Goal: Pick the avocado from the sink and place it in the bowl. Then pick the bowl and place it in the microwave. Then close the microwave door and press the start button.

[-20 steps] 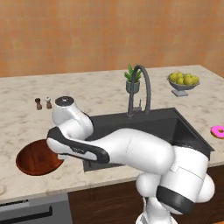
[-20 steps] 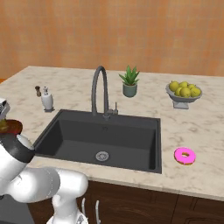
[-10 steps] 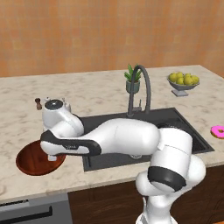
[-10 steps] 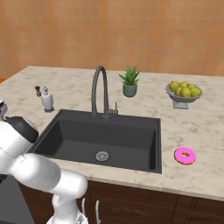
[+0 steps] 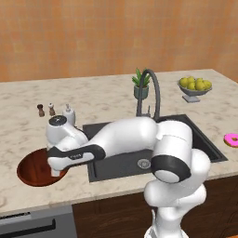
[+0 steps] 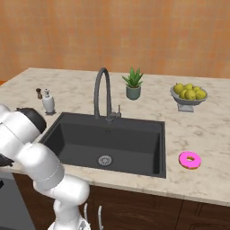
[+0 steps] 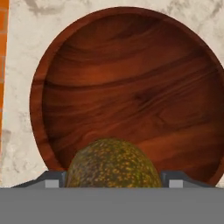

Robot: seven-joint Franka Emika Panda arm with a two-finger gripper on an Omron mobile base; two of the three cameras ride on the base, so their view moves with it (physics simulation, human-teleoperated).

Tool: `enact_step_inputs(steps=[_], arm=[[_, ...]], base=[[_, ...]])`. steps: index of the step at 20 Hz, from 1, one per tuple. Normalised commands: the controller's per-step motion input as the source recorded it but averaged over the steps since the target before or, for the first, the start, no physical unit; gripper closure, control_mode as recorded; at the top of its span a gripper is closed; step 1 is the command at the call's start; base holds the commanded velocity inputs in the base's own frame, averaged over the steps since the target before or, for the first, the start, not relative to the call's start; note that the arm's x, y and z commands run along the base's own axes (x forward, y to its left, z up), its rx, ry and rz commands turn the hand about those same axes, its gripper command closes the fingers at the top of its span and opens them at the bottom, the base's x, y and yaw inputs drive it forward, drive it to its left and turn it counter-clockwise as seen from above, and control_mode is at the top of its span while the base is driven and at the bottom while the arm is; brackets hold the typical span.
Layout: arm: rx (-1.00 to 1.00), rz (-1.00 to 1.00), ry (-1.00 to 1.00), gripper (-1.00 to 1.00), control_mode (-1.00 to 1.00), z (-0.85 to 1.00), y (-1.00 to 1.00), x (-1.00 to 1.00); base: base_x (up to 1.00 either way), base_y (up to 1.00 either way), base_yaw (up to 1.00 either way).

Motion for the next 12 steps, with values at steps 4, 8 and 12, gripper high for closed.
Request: enact_step_inputs(steps=[4,8,12], arm=[[0.0,0.0,0.0,1.0,-1.0,-0.34,0.16,0.19],[-0.01,0.0,0.0,1.0,-1.0,-0.25,0.21,0.25],[-0.04,-0.01,0.0,1.0,-1.0,-0.13,0.31,0.13]], base=[[0.0,0.0,0.0],[0.0,0.0,0.0],[0.0,0.0,0.0]])
